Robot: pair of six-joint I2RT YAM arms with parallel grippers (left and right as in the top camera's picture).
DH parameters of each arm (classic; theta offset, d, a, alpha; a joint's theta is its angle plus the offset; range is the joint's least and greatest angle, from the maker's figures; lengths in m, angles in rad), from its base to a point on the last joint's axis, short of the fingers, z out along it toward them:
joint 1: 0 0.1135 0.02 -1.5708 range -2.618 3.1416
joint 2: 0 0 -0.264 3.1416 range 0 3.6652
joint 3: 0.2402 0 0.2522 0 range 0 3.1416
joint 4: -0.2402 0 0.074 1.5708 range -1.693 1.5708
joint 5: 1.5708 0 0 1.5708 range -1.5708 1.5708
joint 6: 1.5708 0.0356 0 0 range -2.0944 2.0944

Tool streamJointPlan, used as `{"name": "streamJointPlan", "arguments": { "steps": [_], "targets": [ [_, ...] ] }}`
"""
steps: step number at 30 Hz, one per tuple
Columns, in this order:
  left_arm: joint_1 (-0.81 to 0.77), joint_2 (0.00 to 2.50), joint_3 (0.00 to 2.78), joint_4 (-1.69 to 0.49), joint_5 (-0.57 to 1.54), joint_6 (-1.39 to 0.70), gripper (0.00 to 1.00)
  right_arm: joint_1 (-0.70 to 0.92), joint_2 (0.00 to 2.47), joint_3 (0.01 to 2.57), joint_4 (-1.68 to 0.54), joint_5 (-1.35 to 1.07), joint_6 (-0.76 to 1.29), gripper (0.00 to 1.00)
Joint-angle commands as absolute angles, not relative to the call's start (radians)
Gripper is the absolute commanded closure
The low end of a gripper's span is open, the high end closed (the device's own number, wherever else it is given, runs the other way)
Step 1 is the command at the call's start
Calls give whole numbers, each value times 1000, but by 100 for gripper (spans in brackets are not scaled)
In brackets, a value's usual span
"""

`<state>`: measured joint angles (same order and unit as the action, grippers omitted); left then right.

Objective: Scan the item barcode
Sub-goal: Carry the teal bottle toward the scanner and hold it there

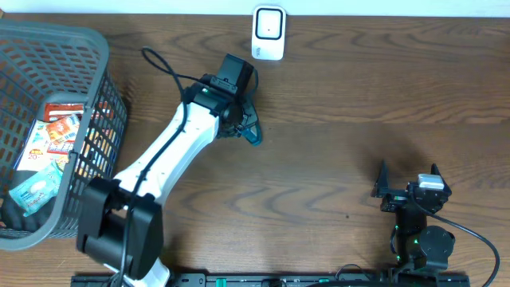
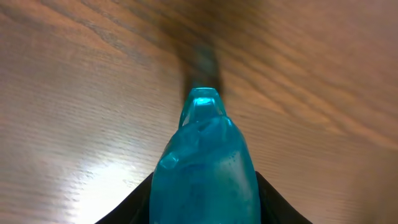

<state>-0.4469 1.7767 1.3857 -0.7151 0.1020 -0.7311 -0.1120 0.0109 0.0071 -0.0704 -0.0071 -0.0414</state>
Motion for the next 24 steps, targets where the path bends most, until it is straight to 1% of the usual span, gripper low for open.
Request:
{"name": "streamJointPlan", "arguments": {
  "steps": [1, 15, 18, 24],
  "targets": [
    [-445, 1781, 1395, -720, 85, -619, 78, -116, 7, 6, -75, -6, -54, 1],
    [-445, 1790, 1395, -754, 84, -124, 78, -116, 7, 6, -75, -6, -54, 1],
    [-445, 1790, 1395, -760, 84, -75, 78, -116, 7, 6, -74, -6, -54, 1],
    [-445, 1794, 1395, -758, 85, -56, 78, -116, 7, 6, -74, -6, -54, 1]
  ]
}}
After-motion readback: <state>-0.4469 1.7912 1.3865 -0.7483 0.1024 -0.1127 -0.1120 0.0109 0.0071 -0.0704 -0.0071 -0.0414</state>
